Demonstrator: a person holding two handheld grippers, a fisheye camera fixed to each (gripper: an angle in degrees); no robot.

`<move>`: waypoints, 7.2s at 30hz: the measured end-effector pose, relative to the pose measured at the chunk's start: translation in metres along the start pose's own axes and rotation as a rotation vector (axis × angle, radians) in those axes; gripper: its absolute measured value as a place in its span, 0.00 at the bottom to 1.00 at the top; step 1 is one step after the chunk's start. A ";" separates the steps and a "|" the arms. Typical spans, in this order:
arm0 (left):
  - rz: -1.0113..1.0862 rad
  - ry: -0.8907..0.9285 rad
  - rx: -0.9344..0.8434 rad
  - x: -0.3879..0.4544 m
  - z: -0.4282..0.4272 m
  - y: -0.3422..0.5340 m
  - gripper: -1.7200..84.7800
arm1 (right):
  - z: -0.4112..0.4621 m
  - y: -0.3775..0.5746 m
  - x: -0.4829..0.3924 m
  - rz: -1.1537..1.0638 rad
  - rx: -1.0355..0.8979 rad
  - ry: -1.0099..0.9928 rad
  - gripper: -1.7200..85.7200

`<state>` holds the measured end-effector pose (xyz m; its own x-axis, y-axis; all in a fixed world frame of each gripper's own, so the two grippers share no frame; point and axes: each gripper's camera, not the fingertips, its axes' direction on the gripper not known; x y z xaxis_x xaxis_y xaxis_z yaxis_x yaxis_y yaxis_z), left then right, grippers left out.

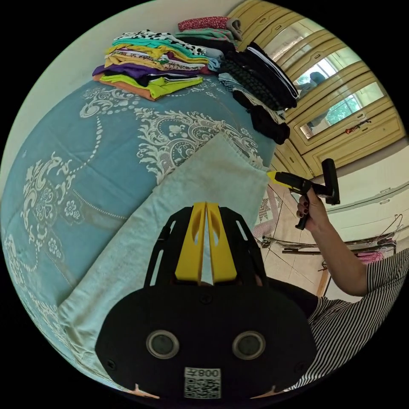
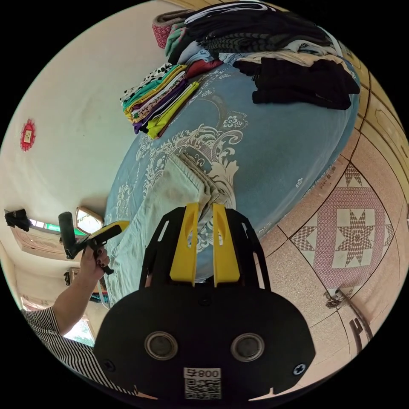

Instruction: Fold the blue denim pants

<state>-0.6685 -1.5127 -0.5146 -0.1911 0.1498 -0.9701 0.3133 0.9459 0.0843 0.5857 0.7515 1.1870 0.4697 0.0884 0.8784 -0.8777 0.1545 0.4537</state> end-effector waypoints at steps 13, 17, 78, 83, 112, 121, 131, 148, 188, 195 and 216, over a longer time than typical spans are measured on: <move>0.142 -0.078 -0.119 0.013 0.112 -0.168 0.03 | -0.042 -0.013 0.010 -0.024 -0.003 0.016 0.08; 0.161 -0.065 -0.143 0.012 0.132 -0.186 0.03 | -0.053 -0.016 0.015 -0.032 -0.001 -0.009 0.06; 0.203 0.165 0.064 -0.029 -0.026 -0.141 0.05 | -0.078 0.027 -0.103 -0.268 0.133 -0.285 0.10; 0.158 0.219 0.185 -0.065 -0.090 -0.076 0.05 | -0.065 0.054 -0.166 -0.429 0.103 -0.346 0.10; -0.399 0.314 0.304 -0.244 -0.174 0.278 0.02 | 0.312 0.245 -0.377 -0.935 -0.644 -0.172 0.09; -0.399 0.221 0.196 -0.224 -0.163 0.297 0.02 | 0.326 0.234 -0.378 -0.970 -0.584 -0.171 0.03; -0.468 0.141 0.103 -0.223 -0.170 0.324 0.02 | 0.416 0.178 -0.397 -0.881 -0.583 -0.108 0.02; -0.741 0.255 0.334 -0.254 -0.194 0.366 0.11 | 0.424 0.202 -0.381 -0.982 -0.726 -0.218 0.02; -0.613 0.071 0.209 -0.176 -0.148 0.286 0.02 | 0.390 0.163 -0.298 -0.917 -0.827 -0.240 0.02; -0.459 0.147 0.256 -0.109 -0.148 0.295 0.06 | 0.293 0.083 -0.216 -0.667 -0.519 -0.198 0.06; -0.124 0.009 0.184 0.105 -0.089 0.229 0.16 | 0.265 0.008 -0.122 -0.325 -0.596 -0.436 0.06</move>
<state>-0.6999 -1.2544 -0.5770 -0.2466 0.0392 -0.9683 0.4513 0.8889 -0.0789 0.4957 0.4808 1.1232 0.5047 -0.4244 0.7518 -0.4477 0.6159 0.6483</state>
